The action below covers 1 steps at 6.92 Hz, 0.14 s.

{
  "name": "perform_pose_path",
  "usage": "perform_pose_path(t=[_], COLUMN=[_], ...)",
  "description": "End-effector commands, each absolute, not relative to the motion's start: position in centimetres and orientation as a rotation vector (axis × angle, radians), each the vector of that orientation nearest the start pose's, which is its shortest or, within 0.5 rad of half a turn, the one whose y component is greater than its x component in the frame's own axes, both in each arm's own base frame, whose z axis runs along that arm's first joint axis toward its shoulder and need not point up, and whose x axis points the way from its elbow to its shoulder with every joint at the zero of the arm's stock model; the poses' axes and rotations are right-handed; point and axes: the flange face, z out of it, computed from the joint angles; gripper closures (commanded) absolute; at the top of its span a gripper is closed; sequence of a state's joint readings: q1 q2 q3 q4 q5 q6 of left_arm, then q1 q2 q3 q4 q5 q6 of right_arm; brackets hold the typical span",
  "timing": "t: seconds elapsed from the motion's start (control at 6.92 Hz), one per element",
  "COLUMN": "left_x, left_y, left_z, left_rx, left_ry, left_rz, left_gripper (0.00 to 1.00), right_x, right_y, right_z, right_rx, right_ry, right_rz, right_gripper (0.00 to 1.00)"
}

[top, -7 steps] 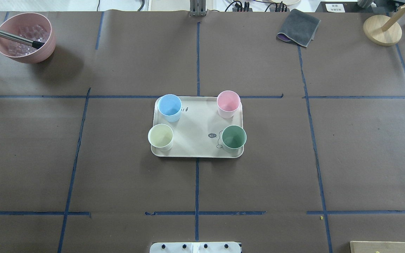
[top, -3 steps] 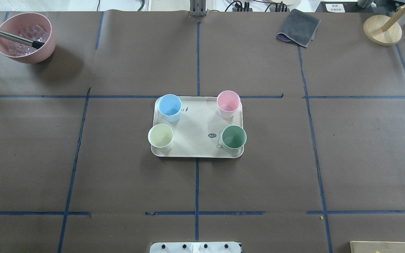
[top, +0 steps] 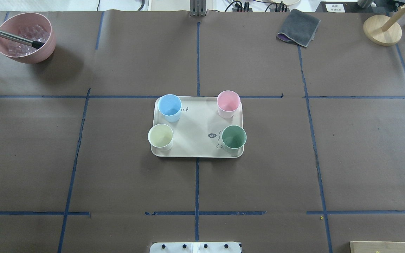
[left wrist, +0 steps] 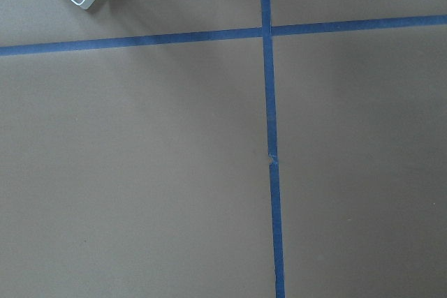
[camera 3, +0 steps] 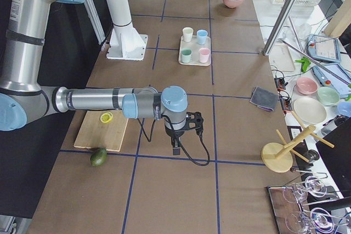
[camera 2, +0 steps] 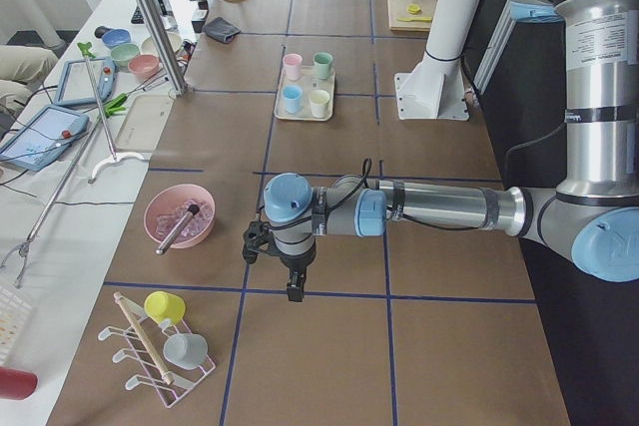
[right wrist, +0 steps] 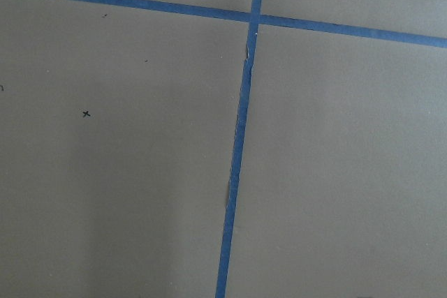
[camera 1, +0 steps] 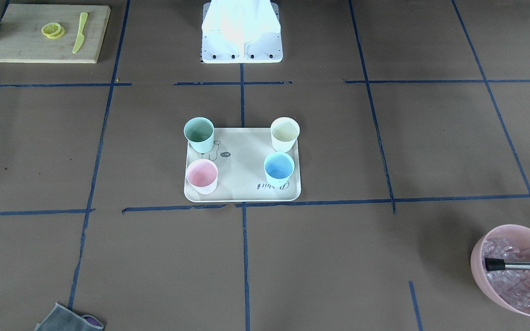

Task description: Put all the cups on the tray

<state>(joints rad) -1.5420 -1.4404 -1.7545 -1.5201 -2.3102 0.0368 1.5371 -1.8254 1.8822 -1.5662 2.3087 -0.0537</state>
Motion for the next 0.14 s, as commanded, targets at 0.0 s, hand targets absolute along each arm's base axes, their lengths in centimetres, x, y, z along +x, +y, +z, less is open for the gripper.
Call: perform_pose_path(t=[0.0], left_x=[-5.33], left_y=[-43.82], left_z=[63.59], left_rx=[0.007], left_ry=[0.741], left_rz=[0.065], left_gripper=[0.00], right_x=[5.32], right_y=[-39.06], right_z=[61.90], right_rx=[0.066], right_ry=[-0.737], right_rz=[-0.106], right_gripper=[0.01])
